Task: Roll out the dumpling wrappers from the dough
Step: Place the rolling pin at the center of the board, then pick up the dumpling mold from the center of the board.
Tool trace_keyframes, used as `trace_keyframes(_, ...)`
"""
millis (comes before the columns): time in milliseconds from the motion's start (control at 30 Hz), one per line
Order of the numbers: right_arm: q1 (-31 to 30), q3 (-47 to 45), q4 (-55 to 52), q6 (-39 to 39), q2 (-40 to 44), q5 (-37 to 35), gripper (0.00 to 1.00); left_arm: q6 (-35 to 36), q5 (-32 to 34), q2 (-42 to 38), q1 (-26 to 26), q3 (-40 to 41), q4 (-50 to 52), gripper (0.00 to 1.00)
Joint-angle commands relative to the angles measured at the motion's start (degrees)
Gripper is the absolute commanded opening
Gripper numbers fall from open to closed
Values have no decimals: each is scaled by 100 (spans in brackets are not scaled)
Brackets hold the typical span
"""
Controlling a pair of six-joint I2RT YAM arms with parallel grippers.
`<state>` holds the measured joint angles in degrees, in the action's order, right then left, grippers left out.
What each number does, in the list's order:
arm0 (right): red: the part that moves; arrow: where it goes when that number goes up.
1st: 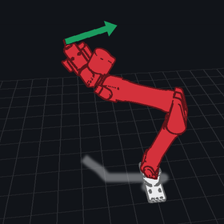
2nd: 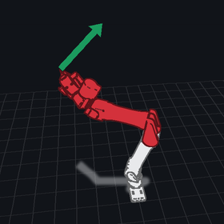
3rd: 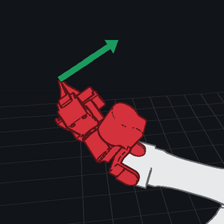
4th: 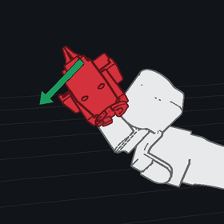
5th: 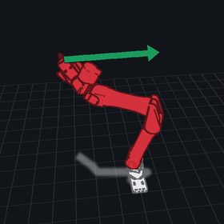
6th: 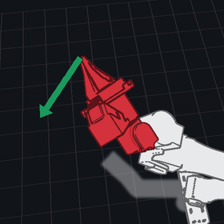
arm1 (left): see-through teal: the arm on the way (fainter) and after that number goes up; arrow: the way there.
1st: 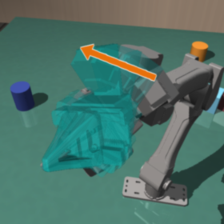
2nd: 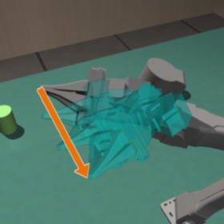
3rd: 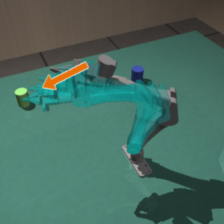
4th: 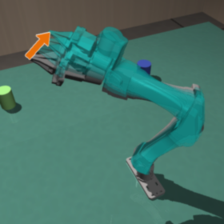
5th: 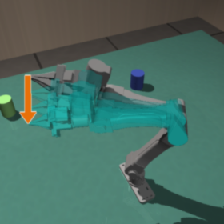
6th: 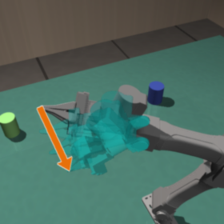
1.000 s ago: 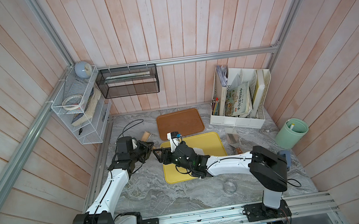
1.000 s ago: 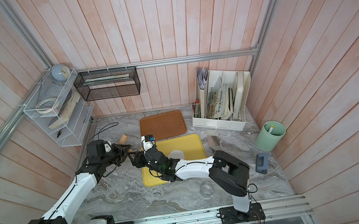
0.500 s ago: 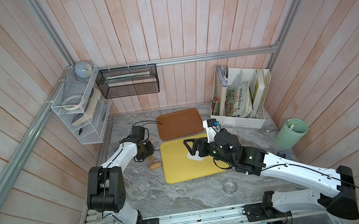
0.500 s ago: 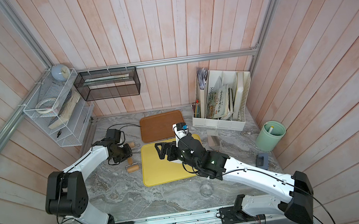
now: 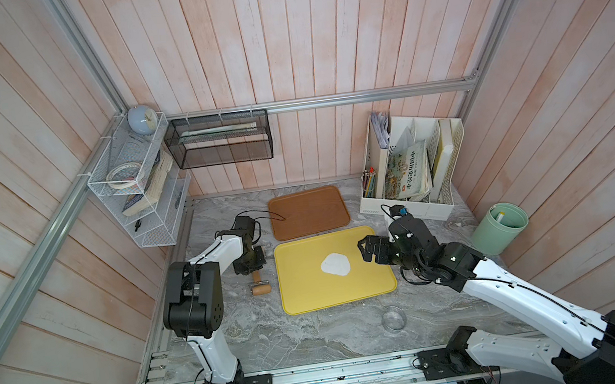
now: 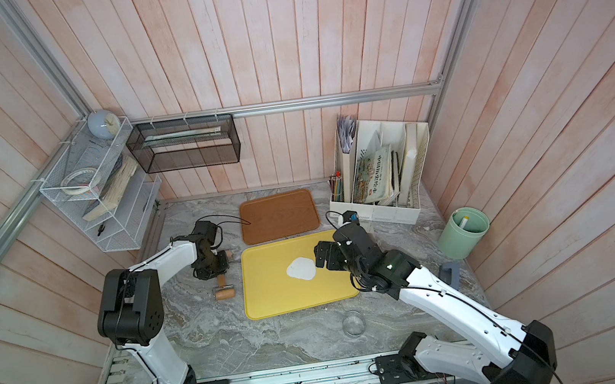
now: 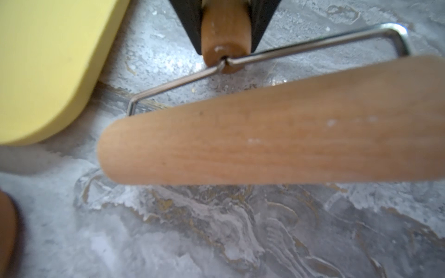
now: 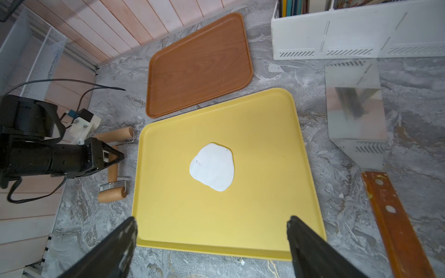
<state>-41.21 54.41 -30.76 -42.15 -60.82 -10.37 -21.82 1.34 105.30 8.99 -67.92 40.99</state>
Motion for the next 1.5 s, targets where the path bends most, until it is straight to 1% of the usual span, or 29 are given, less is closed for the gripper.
trace_keyframes(0, 112, -115, -498, -21, -92, 123, 98, 127, 197, 80, 16, 171, 112, 31)
trace_keyframes(200, 134, -176, -531, -20, -54, 160, 98, 159, 244, -54, -7, 371, 9, 32)
trace_keyframes(433, 176, -169, -522, -69, -31, 277, 98, 175, 261, -183, -7, 370, 33, 34)
trace_keyframes(533, 175, -180, -489, -12, -44, 421, 98, 164, 294, -270, -11, 309, 129, 40)
trace_keyframes(633, 243, -270, -608, -143, 0, 614, 98, 139, 281, -481, -3, 290, 210, 48)
trace_keyframes(733, 272, -297, -1036, -322, -39, 754, 98, 103, 280, -865, -2, 339, 165, 56)
trace_keyframes(800, 279, -211, -1651, -563, -125, 571, 98, 70, 223, -1172, 4, 401, 97, 60)
trace_keyframes(833, 280, -165, -2032, -713, -172, 501, 96, 70, 161, -1354, -3, 447, 38, 62)
trace_keyframes(933, 272, -100, -2722, -769, -217, 849, 85, -12, -240, -1978, -2, 724, -331, 67)
trace_keyframes(1000, 233, -247, -2919, -880, -92, 1025, 81, -112, -587, -2426, 2, 997, -687, 69)
trace_keyframes(1033, 228, -385, -2944, -919, 19, 1037, 79, -194, -775, -2659, 4, 1173, -897, 71)
trace_keyframes(1100, 228, -634, -3011, -1076, 230, 1062, 70, -319, -1099, -3054, 3, 1464, -1227, 77)
trace_keyframes(1133, 228, -748, -3031, -1111, 315, 1136, 62, -371, -1284, -3237, 6, 1601, -1368, 81)
trace_keyframes(1167, 220, -846, -3031, -1115, 377, 1241, 57, -420, -1451, -3399, 6, 1729, -1487, 97)
trace_keyframes(1200, 211, -942, -3028, -1111, 404, 1330, 52, -463, -1576, -3522, 17, 1829, -1569, 100)
trace_keyframes(1300, 158, -1190, -3001, -1165, 446, 1356, 35, -552, -1827, -3787, 21, 2039, -1712, 100)
trace_keyframes(1467, 140, -1612, -2668, -1243, 422, 1430, 23, -408, -1814, -3933, 21, 2078, -1666, 100)
